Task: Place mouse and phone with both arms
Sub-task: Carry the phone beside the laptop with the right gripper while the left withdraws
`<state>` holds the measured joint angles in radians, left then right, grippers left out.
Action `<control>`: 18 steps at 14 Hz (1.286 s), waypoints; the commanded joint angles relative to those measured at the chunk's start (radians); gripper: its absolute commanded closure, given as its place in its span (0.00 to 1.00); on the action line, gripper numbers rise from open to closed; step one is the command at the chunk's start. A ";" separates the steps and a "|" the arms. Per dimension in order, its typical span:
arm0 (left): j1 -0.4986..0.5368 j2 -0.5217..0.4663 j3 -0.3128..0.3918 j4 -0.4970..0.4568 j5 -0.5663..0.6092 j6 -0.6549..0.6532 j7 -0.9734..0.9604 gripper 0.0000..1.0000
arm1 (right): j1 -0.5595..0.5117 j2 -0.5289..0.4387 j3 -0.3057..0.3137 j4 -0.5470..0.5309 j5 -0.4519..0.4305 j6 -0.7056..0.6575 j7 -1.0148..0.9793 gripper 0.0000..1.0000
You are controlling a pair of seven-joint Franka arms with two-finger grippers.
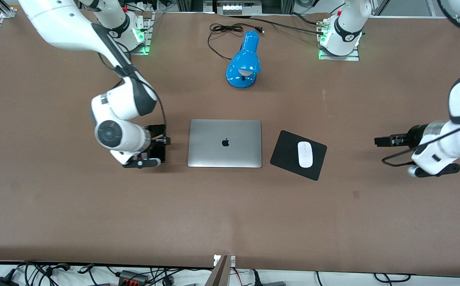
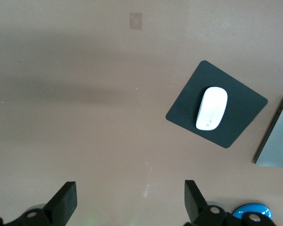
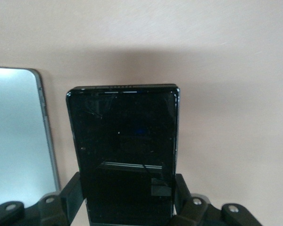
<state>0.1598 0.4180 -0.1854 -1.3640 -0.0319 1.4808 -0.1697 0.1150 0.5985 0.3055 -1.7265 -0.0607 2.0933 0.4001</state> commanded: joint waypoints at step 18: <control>0.032 -0.335 -0.045 -0.239 -0.014 0.076 0.066 0.00 | 0.083 0.124 -0.005 0.024 -0.122 0.080 0.134 0.76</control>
<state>0.1842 0.0823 -0.2228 -1.6277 -0.0330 1.5811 -0.1119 0.1843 0.7156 0.2999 -1.7248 -0.1603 2.1800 0.5196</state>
